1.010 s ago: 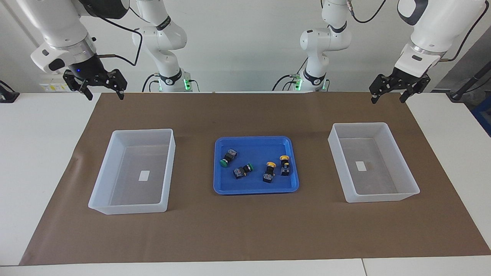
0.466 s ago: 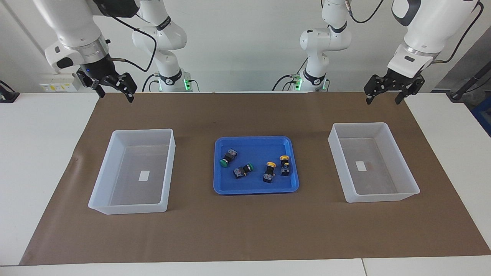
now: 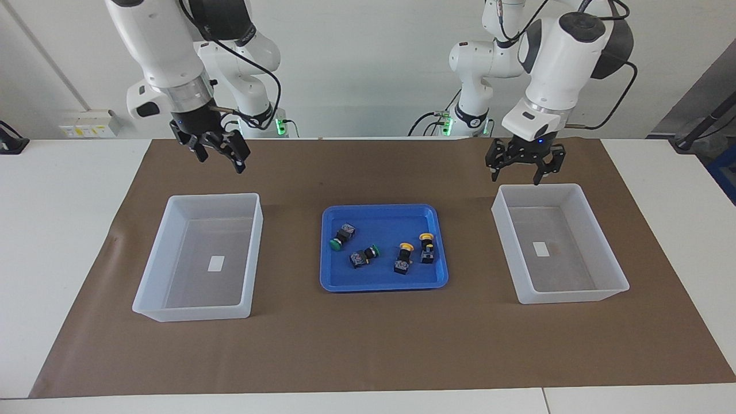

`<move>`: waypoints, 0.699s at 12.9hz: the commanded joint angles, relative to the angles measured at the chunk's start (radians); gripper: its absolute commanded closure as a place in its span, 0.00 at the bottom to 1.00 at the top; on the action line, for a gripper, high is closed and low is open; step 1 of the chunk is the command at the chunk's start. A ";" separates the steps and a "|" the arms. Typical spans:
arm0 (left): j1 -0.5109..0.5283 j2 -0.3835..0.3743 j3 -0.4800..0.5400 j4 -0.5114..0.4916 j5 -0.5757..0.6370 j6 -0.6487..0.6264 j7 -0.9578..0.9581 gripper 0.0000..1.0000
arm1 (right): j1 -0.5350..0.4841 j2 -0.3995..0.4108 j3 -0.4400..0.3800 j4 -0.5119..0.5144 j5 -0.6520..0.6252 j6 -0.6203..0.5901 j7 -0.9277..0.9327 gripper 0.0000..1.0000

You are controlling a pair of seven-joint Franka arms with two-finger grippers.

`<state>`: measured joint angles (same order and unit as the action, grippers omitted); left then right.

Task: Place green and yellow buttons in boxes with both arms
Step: 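Reach both grippers into the blue tray toward the buttons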

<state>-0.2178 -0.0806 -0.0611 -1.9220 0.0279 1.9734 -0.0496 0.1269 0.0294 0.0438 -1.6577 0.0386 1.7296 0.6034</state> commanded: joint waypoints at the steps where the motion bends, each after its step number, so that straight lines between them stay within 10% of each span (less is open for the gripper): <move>1: -0.090 0.066 0.015 -0.061 0.001 0.151 -0.108 0.00 | 0.081 0.136 -0.001 0.003 0.023 0.141 0.097 0.00; 9: -0.170 0.280 0.018 -0.058 0.006 0.424 -0.238 0.04 | 0.267 0.305 -0.001 -0.171 0.024 0.536 0.370 0.00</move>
<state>-0.3521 0.1339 -0.0577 -1.9889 0.0278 2.3336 -0.2349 0.3808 0.3561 0.0460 -1.7778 0.0392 2.2356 0.9329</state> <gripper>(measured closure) 0.000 0.000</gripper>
